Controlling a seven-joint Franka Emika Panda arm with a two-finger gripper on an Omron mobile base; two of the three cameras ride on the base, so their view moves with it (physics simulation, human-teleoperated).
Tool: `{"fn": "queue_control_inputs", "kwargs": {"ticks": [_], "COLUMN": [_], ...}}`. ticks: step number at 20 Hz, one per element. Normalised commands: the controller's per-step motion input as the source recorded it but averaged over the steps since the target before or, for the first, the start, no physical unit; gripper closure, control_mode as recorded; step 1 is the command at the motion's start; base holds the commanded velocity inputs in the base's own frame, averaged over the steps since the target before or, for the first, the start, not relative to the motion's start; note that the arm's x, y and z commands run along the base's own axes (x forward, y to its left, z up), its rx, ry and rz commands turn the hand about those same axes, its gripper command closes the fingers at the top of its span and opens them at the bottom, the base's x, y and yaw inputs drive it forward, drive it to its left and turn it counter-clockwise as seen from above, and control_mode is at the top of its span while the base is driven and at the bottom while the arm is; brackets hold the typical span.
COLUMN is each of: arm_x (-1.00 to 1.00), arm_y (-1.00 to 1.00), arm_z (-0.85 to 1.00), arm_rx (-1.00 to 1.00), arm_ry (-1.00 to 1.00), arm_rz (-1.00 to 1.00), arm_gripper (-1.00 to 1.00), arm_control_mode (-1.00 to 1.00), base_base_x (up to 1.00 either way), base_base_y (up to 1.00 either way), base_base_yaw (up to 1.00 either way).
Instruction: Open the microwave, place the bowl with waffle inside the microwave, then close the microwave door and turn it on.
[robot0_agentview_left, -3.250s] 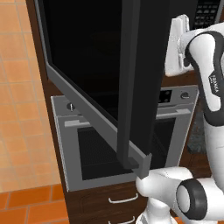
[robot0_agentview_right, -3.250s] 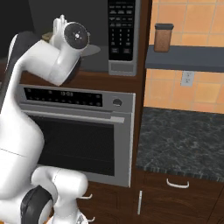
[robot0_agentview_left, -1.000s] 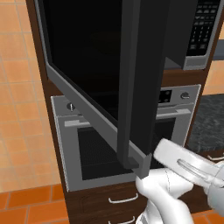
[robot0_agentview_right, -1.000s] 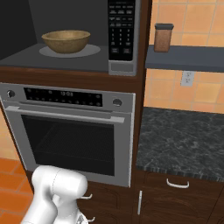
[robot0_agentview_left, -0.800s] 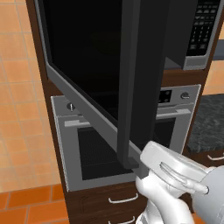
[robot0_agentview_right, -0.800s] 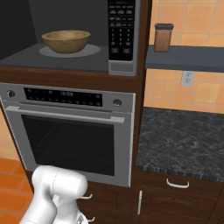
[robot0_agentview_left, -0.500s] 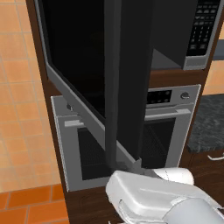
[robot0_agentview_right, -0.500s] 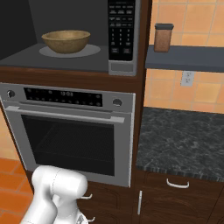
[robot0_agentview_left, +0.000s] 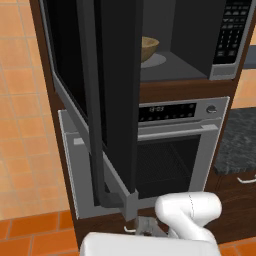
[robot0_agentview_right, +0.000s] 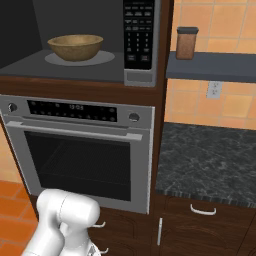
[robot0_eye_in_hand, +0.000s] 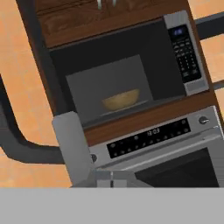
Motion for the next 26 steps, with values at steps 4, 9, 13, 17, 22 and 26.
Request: {"fn": "queue_control_inputs", "kwargs": {"ticks": [4, 9, 13, 17, 22, 26], "arm_x": [-0.61, -0.01, 0.32, 0.16, 0.5, 0.86], "arm_y": [0.25, 0.93, 1.0, 0.28, 0.06, -0.12], "arm_z": [-0.14, -0.28, -0.34, -0.09, 0.06, 0.37], "arm_rx": [-0.13, -0.15, -0.14, -0.15, 0.0, 0.0], "arm_ry": [-0.19, -0.12, -0.06, -0.01, 0.03, 0.02], "arm_rz": [-0.18, -0.08, -0.05, -0.07, -0.01, -0.07], "arm_gripper": [1.0, 1.0, 1.0, 1.0, 1.0, 1.0], "arm_control_mode": [-1.0, -1.0, -1.0, -1.0, -1.0, -1.0], "base_base_x": [0.0, 0.0, 0.0, 0.0, 0.0, 0.0], "base_base_y": [0.0, 0.0, 0.0, 0.0, 0.0, 0.0], "base_base_yaw": [0.0, 0.0, 0.0, 0.0, 0.0, 0.0]}}
